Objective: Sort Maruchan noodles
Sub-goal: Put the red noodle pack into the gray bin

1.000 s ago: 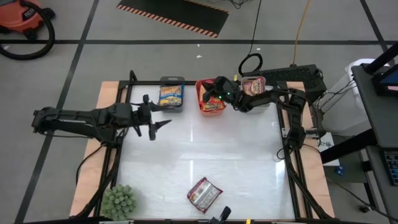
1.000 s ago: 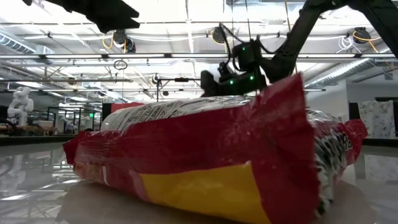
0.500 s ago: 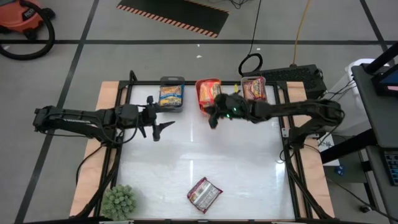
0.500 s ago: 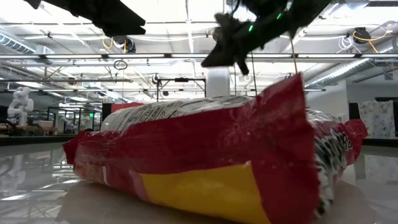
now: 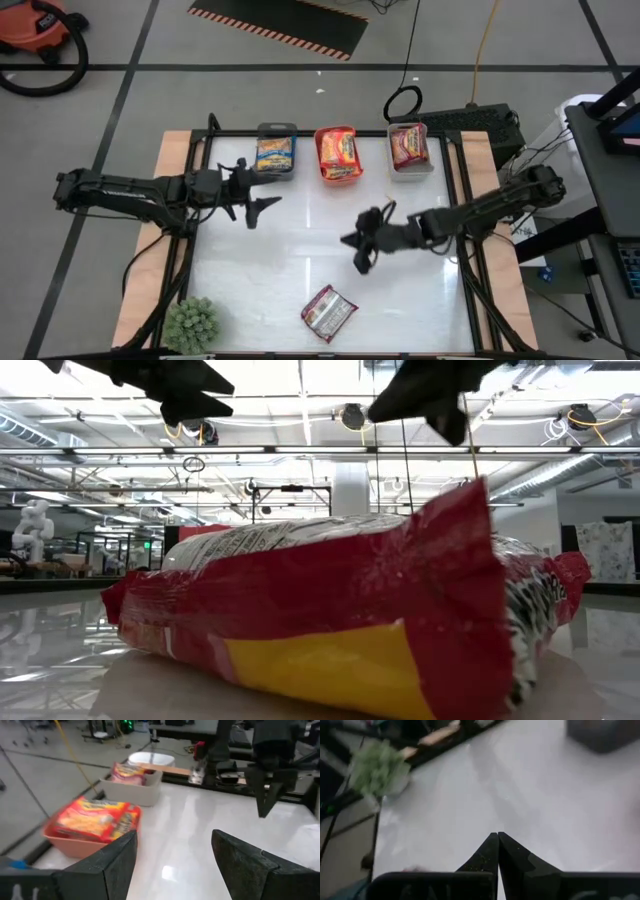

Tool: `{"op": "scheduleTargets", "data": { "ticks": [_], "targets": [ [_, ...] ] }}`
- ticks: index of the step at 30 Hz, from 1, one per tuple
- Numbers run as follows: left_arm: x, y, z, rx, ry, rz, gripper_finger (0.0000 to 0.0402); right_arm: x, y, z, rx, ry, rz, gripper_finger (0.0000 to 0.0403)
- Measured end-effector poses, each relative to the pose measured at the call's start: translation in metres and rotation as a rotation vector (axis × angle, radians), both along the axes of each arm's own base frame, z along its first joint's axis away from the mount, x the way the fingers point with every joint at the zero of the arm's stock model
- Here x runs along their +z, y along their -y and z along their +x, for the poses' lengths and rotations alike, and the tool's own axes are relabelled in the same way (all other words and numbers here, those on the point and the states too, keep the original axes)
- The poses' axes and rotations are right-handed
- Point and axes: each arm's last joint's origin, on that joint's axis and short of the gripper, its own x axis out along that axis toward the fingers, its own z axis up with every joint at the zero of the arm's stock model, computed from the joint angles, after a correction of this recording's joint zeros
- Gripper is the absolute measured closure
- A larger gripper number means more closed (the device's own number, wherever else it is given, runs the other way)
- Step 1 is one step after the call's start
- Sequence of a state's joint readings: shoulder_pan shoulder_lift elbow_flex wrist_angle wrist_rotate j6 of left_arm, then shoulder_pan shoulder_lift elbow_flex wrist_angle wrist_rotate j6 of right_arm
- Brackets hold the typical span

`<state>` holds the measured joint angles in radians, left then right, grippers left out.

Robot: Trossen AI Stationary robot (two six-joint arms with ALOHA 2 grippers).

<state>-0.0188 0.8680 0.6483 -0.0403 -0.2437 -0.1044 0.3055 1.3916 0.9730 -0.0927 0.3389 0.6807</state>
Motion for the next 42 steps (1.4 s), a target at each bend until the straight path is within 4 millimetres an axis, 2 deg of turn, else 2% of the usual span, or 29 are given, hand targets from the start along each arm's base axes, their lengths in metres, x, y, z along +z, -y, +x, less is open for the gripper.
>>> {"op": "scheduleTargets", "data": {
  "ticks": [6,11,17,23,30,35,42],
  "targets": [
    [-0.007,0.024,0.007,-0.089,-0.017,-0.095,0.0142,-0.006,-0.037,-0.018,0.029,-0.060,0.067,0.0402],
    [-0.015,0.050,0.022,-0.178,-0.004,-0.132,0.0142,-0.018,-0.068,-0.032,0.042,-0.112,0.115,0.0382],
    [-0.026,0.079,0.042,-0.239,0.064,-0.174,0.0142,-0.037,-0.103,-0.033,0.061,-0.077,0.149,0.0350],
    [-0.038,0.106,0.051,-0.297,0.083,-0.220,0.0142,-0.059,-0.129,-0.036,0.077,-0.095,0.211,0.0333],
    [-0.043,0.131,0.047,-0.277,0.088,-0.217,0.0142,-0.082,-0.147,-0.043,0.079,-0.155,0.226,0.0322],
    [-0.048,0.145,0.042,-0.244,0.080,-0.225,0.0142,-0.083,-0.154,-0.049,0.113,-0.159,0.215,0.0301],
    [-0.049,0.156,0.035,-0.221,0.088,-0.253,0.0142,-0.087,-0.154,-0.050,0.163,-0.178,0.126,0.0262]
  ]
}}
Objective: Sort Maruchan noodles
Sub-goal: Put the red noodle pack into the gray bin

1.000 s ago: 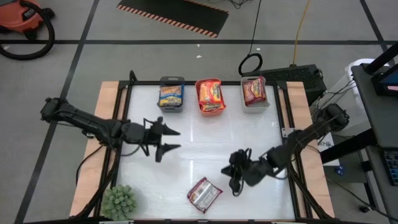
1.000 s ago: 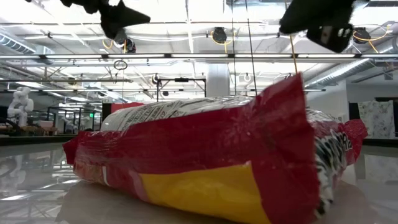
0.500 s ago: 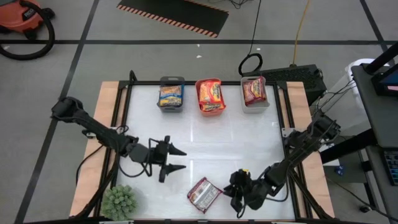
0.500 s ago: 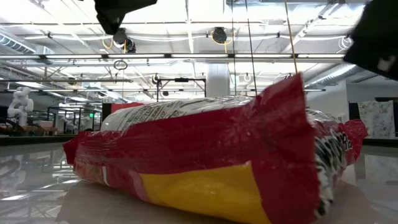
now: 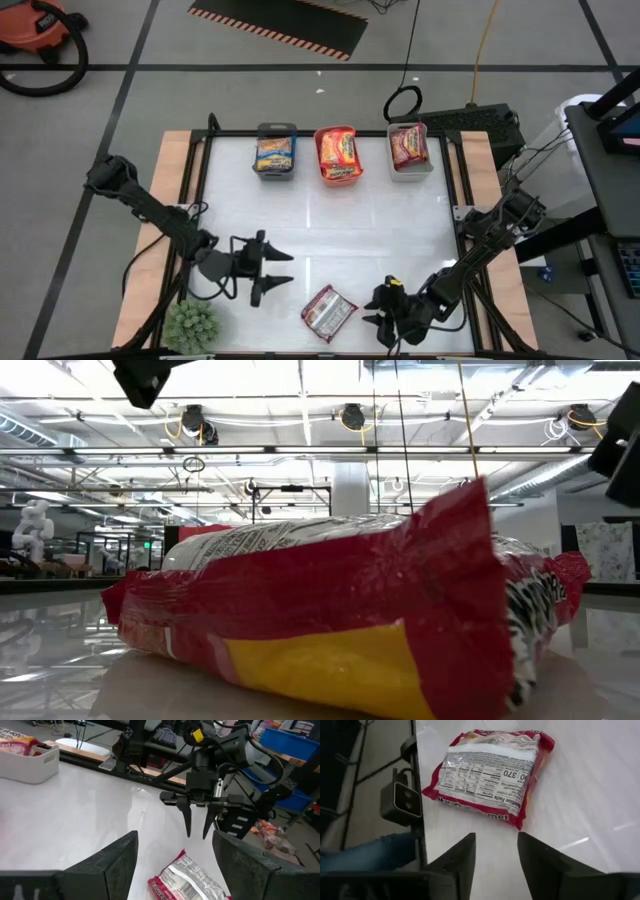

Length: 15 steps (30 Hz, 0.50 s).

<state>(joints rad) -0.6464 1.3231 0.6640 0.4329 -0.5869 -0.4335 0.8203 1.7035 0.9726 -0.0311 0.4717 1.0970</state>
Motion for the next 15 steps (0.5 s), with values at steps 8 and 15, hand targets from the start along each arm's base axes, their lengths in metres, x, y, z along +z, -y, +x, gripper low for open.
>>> {"op": "scheduleTargets", "data": {
  "ticks": [8,15],
  "targets": [
    [-0.001,0.009,-0.008,0.007,-0.009,0.000,0.0142,-0.028,0.003,0.010,0.077,-0.040,-0.172,0.0219],
    [-0.004,0.010,-0.010,0.001,-0.029,0.015,0.0142,-0.047,0.009,0.022,0.113,-0.054,-0.261,0.0209]
  ]
}}
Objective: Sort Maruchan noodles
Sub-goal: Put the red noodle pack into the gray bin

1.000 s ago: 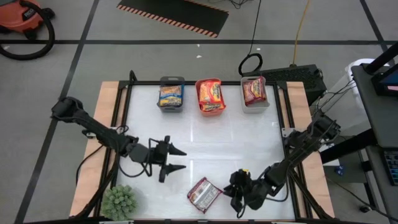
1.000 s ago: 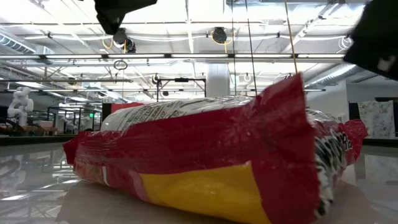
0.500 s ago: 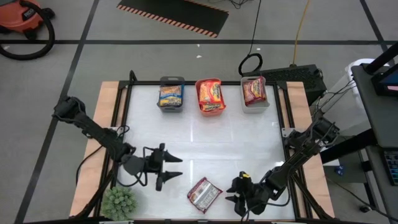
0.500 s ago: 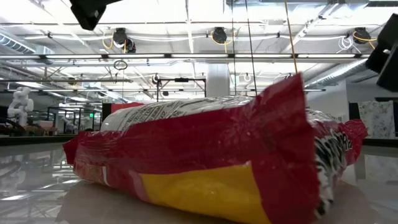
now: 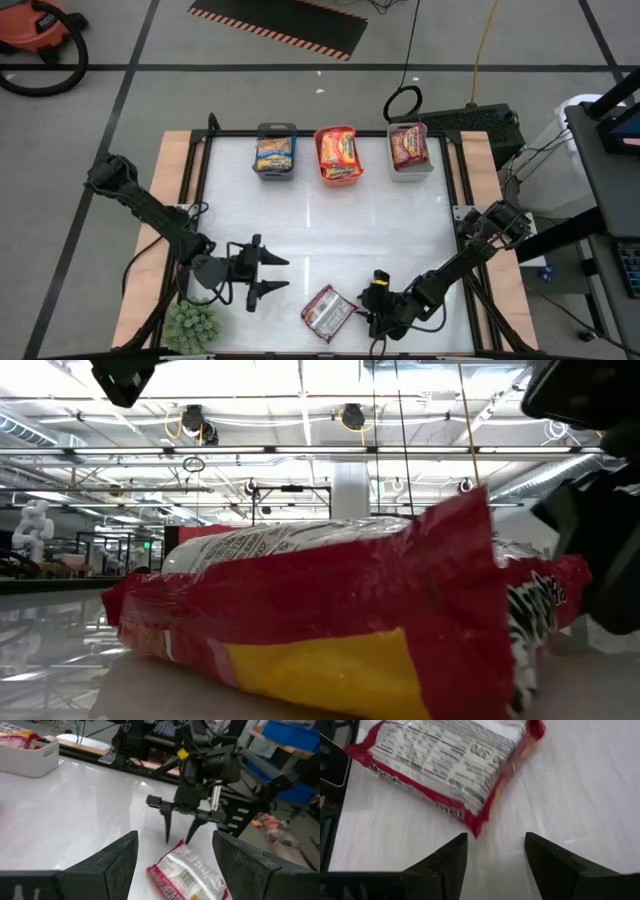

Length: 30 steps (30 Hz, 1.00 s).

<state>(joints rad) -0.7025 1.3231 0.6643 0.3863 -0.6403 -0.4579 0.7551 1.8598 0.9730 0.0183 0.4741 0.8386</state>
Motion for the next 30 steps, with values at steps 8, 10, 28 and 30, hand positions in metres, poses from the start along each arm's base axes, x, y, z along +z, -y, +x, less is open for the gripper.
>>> {"op": "scheduleTargets", "data": {
  "ticks": [8,10,28,30],
  "targets": [
    [-0.010,-0.004,-0.003,0.052,-0.088,0.036,0.0142,0.000,0.006,0.015,0.100,0.067,-0.077,0.0217],
    [-0.011,-0.004,-0.003,0.055,-0.097,0.041,0.0142,0.001,0.007,0.018,0.114,0.082,-0.091,0.0224],
    [-0.013,-0.012,0.002,0.062,-0.113,0.148,0.0142,0.008,0.040,0.041,0.117,0.062,-0.075,0.0394],
    [-0.013,-0.015,0.003,0.068,-0.115,0.168,0.0142,0.015,0.044,0.043,0.105,0.088,-0.097,0.0398]
  ]
}}
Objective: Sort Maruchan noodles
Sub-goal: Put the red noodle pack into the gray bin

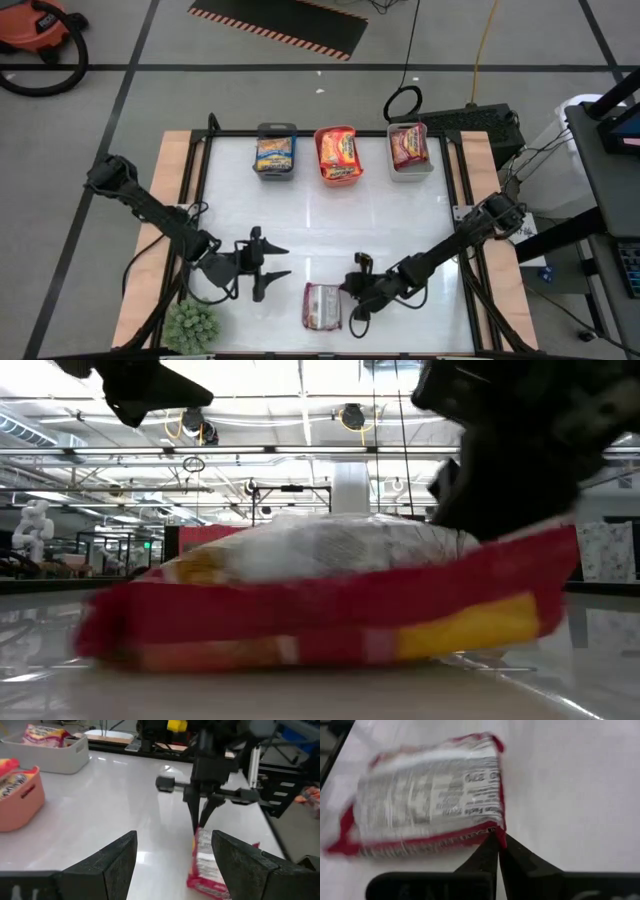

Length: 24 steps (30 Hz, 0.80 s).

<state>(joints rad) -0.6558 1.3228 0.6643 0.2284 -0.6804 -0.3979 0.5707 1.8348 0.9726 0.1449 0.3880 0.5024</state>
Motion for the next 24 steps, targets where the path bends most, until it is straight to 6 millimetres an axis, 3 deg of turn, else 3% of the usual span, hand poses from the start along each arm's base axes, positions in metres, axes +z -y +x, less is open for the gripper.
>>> {"op": "scheduleTargets", "data": {
  "ticks": [17,24],
  "targets": [
    [0.003,-0.043,0.026,0.081,0.004,0.114,0.0142,0.105,0.059,-0.009,-0.154,0.278,-0.329,0.0403],
    [0.011,-0.063,0.036,0.141,0.064,0.173,0.0142,0.137,0.084,-0.021,-0.259,0.338,-0.423,0.0403]
  ]
}}
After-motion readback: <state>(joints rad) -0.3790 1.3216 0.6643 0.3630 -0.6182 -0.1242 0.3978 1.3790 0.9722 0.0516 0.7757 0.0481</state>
